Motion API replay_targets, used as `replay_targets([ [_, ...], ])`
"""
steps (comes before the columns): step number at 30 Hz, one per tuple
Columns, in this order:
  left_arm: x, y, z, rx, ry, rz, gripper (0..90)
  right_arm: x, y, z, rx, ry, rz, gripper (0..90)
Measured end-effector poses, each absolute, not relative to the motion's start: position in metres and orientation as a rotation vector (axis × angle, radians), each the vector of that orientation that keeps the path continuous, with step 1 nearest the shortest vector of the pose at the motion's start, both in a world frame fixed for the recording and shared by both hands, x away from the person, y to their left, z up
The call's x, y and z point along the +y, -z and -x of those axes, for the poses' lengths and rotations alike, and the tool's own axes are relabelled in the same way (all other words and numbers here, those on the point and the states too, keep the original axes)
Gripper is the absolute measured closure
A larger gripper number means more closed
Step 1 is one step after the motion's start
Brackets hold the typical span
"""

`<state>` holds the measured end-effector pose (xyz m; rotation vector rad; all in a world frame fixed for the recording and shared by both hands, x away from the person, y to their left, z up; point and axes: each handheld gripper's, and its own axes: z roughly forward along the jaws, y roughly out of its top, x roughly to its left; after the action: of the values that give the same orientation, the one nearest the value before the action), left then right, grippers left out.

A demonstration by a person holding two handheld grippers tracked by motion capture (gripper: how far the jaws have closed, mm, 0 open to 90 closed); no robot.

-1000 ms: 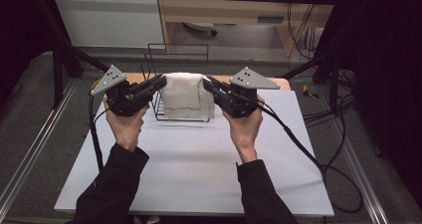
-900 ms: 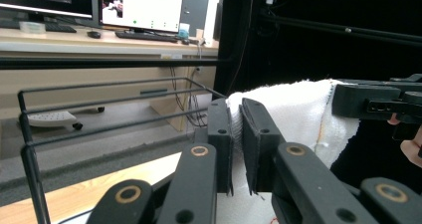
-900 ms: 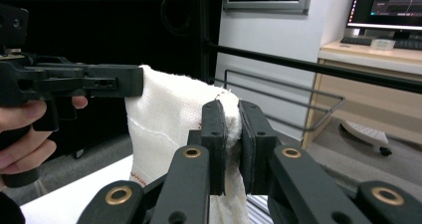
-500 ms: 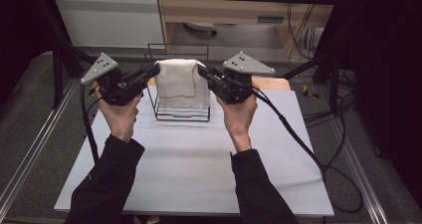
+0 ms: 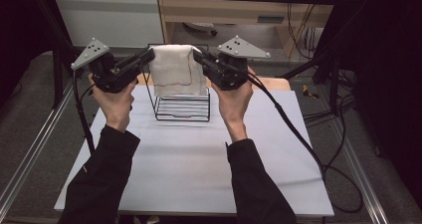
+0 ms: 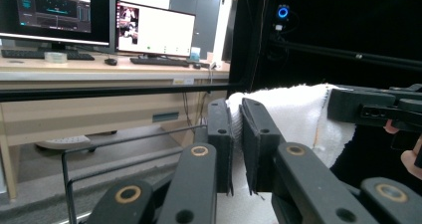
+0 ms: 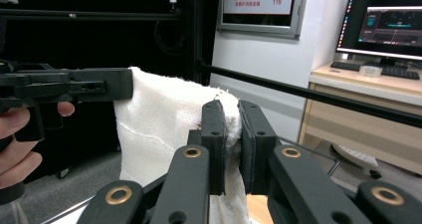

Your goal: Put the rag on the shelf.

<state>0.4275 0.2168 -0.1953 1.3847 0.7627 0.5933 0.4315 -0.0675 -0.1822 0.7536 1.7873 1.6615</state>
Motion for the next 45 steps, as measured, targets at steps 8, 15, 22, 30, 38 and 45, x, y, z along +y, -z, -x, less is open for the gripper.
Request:
replay_targets([
  [8,0.219,0.184,-0.435,0.762,-0.606,-1.362,82.9,-0.063,0.17,-0.438,1.766,-1.666,-0.742,82.6],
  [15,0.22,0.177,-0.443,0.766,-0.622,-1.354,82.9,-0.061,0.164,-0.447,1.755,-1.675,-0.755,82.6],
  [22,0.221,0.169,-0.45,0.772,-0.643,-1.353,82.9,-0.057,0.158,-0.455,1.748,-1.676,-0.759,82.6],
  [30,0.223,0.165,-0.457,0.776,-0.656,-1.337,82.9,-0.053,0.15,-0.463,1.739,-1.677,-0.752,82.6],
  [38,0.226,0.161,-0.47,0.788,-0.658,-1.329,82.9,-0.048,0.145,-0.475,1.736,-1.671,-0.753,82.6],
  [45,0.224,0.157,-0.481,0.798,-0.673,-1.342,82.9,-0.048,0.143,-0.485,1.729,-1.677,-0.764,82.6],
])
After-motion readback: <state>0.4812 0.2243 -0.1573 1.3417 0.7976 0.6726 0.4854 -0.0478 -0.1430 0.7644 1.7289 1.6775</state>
